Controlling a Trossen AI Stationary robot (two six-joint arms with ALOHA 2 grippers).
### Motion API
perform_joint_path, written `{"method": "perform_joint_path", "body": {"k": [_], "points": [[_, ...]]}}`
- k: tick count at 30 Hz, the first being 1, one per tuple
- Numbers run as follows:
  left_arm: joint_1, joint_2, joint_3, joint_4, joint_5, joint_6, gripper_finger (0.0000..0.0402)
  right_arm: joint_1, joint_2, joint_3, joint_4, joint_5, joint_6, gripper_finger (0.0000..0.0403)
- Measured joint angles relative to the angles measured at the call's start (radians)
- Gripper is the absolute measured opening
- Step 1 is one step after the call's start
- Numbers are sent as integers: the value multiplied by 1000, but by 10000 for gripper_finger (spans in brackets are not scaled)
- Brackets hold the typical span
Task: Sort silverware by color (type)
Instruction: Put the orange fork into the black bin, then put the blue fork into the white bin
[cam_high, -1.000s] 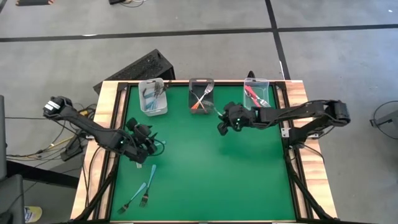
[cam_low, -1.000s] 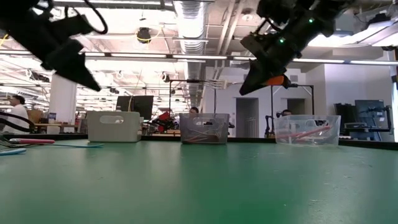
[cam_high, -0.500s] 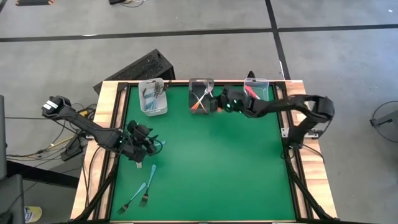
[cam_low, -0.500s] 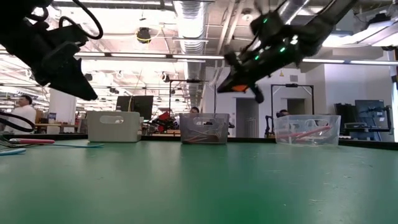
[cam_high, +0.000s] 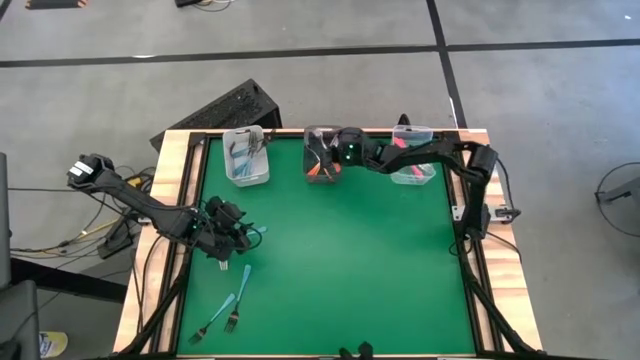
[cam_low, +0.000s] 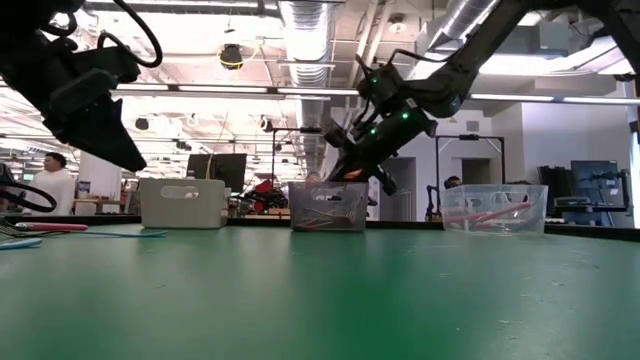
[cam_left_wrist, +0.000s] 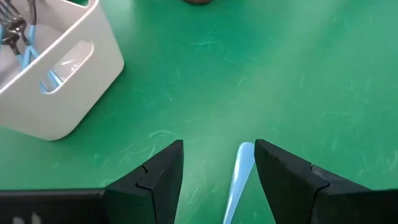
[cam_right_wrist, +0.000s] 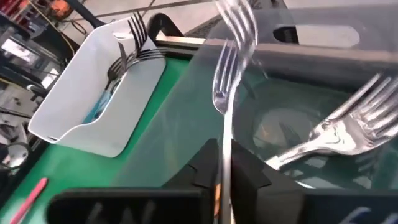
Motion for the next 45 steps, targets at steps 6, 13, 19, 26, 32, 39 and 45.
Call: {"method": "perform_joint_path", "body": {"k": [6,13,19,26,32,39,45], "points": [[0,0,0,1,-6,-1,185,0,-6,8,-19,3,-40,131],[0,0,0,0,83,9,185,26,-66,-5,-37,7,-119,222],[0,14,0,-3,159,37,185,137,-189,-24,-113,12,-260,232],[1,93,-14,-15,222,48,185,316,-307,-24,-284,126,-367,222],[24,184,-60,-14,309,-7,185,412,-371,-25,-380,222,-385,221],[29,193,-72,-3,344,-20,134,473,-389,-24,-384,249,-390,221],[30,194,-75,15,368,-12,12,500,-382,-24,-448,294,-379,221]]}}
